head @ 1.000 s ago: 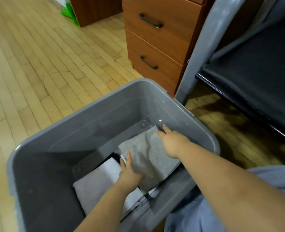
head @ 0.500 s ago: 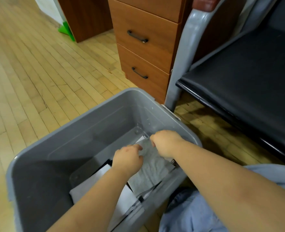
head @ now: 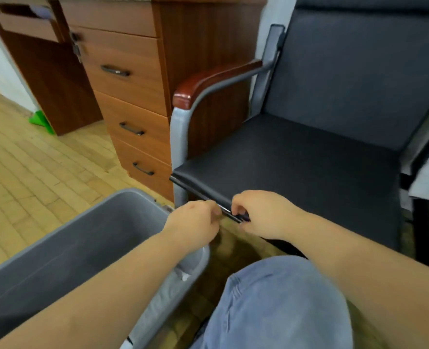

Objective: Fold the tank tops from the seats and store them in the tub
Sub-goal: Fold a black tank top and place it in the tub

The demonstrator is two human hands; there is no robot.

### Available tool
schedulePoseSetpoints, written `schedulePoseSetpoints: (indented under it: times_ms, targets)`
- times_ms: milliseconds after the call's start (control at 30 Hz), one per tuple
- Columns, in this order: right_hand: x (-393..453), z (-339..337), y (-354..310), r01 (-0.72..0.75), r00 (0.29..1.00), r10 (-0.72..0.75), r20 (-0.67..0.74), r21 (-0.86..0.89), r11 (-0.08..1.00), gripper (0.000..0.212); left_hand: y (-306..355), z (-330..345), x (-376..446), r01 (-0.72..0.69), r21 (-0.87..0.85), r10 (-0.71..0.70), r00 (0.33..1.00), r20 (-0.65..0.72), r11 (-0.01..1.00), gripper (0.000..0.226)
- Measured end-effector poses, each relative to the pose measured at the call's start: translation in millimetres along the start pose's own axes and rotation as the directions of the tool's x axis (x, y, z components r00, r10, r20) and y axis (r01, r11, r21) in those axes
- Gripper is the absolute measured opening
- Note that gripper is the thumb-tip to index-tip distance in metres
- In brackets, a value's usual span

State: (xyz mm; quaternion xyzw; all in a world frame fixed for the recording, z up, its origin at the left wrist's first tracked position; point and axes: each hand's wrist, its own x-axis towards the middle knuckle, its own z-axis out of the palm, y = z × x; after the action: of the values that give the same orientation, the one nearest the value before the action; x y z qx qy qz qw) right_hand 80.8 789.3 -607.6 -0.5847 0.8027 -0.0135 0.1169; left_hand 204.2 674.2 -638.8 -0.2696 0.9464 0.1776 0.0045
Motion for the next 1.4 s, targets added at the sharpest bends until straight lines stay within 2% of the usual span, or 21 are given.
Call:
schedulePoseSetpoints:
  times_ms: [167, 267, 367, 500, 700, 967, 1067, 1267, 1333, 1400]
  targets:
    - [-105.5, -25.0, 76.8, -0.191, 0.974, 0.195, -0.111, 0.041, 0.981, 0.025, 101.8, -7.7, 11.7, -0.234, 0.027, 0.234, 0.972, -0.001, 0.972, 0.029]
    - [-172.3, -28.2, 124.4, -0.346, 0.922, 0.354, -0.154, 0.078, 0.935, 0.026, 172.3, -2.2, 17.4, -0.386, 0.072, 0.384, 0.922, 0.044, 0.92, 0.03]
    - [-232.8, -27.6, 162.4, -0.488, 0.81, 0.544, -0.218, 0.263, 0.832, 0.021, 243.3, 9.6, 19.5, -0.521, 0.093, 0.512, 0.852, 0.108, 0.848, 0.031]
    - [-290.5, -30.7, 191.2, -0.501, 0.641, 0.697, -0.322, 0.513, 0.697, 0.019, 322.5, 30.9, 16.8, -0.642, 0.091, 0.626, 0.765, 0.152, 0.762, 0.03]
    - [-351.0, -14.1, 232.4, -0.576, 0.52, 0.8, -0.299, 0.568, 0.587, 0.024, 381.6, 60.1, 20.7, -0.697, 0.053, 0.673, 0.708, 0.214, 0.715, 0.03]
    - [-396.0, 9.6, 279.0, -0.7, 0.311, 0.906, -0.287, 0.576, 0.423, 0.039, 416.3, 88.5, 44.0, -0.712, 0.033, 0.686, 0.687, 0.24, 0.701, 0.03]
    - [-400.1, 19.5, 290.5, -0.714, 0.288, 0.919, -0.268, 0.579, 0.393, 0.044, 437.7, 102.2, 51.0, -0.711, -0.018, 0.692, 0.677, 0.25, 0.703, 0.032]
    - [-390.4, 31.6, 307.4, -0.707, 0.316, 0.915, -0.25, 0.581, 0.404, 0.051, 469.4, 136.7, 55.5, -0.679, -0.094, 0.668, 0.672, 0.322, 0.728, 0.045]
    - [-388.4, 32.8, 313.1, -0.694, 0.306, 0.915, -0.265, 0.596, 0.404, 0.051, 472.1, 146.2, 55.7, -0.701, -0.088, 0.687, 0.654, 0.319, 0.708, 0.049]
    - [-388.3, 33.1, 317.8, -0.673, 0.282, 0.919, -0.276, 0.626, 0.394, 0.048, 472.5, 153.7, 56.7, -0.713, -0.099, 0.704, 0.643, 0.301, 0.694, 0.043]
